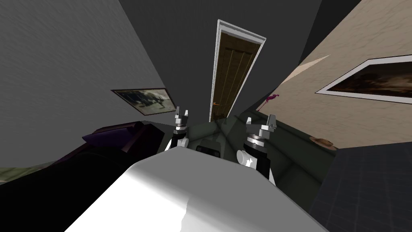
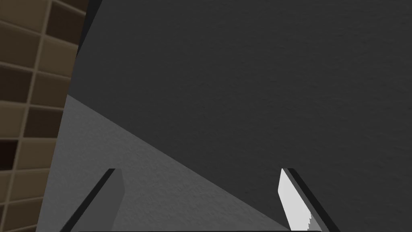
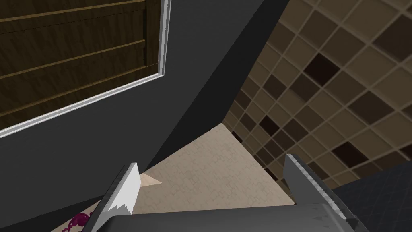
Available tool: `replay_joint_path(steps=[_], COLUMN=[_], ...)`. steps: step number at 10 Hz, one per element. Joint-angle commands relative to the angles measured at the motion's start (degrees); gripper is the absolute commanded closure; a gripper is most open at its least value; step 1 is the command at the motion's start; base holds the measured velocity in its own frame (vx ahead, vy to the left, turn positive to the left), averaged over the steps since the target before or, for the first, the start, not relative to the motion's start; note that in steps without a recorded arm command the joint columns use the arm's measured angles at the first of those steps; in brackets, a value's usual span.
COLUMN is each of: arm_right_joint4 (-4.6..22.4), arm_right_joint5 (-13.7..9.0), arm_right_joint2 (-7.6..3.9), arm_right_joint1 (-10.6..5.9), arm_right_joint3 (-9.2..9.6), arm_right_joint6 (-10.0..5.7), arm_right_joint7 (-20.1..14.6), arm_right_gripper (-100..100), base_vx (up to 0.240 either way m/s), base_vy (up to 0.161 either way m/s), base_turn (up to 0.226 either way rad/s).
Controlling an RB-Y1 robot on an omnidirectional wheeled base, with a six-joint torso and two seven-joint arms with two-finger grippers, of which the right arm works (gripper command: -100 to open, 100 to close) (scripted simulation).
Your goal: Pull the door open
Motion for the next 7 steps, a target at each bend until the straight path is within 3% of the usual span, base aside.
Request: replay_joint_path(steps=[1,7], arm_right_joint4=[1.74,8.26], arm_right_joint5=[-0.17,-0.82], arm_right_joint2=[-0.54,-2.12], arm_right_joint1=[-0.65,-3.10], arm_right_joint3=[-0.21,-0.99], arm_right_joint6=[-0.44,-2.09], arm_right_joint7=[-0.01,-0.07], arm_right_gripper=[-100,-100], base_vx=[0.043,0.086], base_vy=[-0.016,-0.027], base_turn=[0.111,0.094])
